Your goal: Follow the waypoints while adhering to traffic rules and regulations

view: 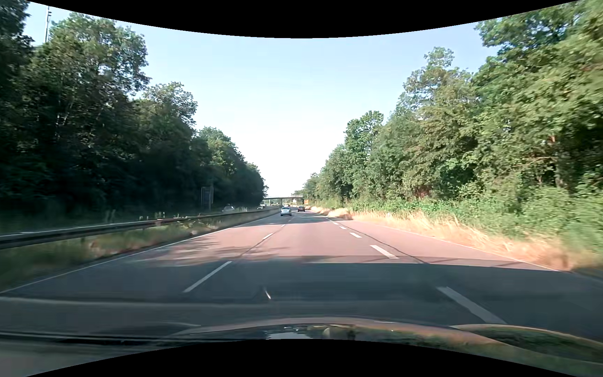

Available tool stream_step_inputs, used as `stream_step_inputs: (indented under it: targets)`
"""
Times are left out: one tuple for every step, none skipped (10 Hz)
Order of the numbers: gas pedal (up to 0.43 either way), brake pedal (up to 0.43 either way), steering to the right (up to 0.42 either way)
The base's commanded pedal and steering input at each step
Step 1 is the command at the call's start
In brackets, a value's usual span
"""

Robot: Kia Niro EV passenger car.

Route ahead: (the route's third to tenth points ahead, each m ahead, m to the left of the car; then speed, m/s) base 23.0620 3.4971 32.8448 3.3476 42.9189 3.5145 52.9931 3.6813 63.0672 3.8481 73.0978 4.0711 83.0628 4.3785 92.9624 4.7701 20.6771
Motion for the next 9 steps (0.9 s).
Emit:
stream_step_inputs:
  targets:
    - [0.118, 0.0, -0.001]
    - [0.13, 0.0, -0.001]
    - [0.13, 0.0, -0.002]
    - [0.13, 0.0, -0.001]
    - [0.13, 0.0, -0.001]
    - [0.13, 0.0, -0.002]
    - [0.13, 0.0, -0.002]
    - [0.13, 0.0, -0.001]
    - [0.13, 0.0, -0.001]
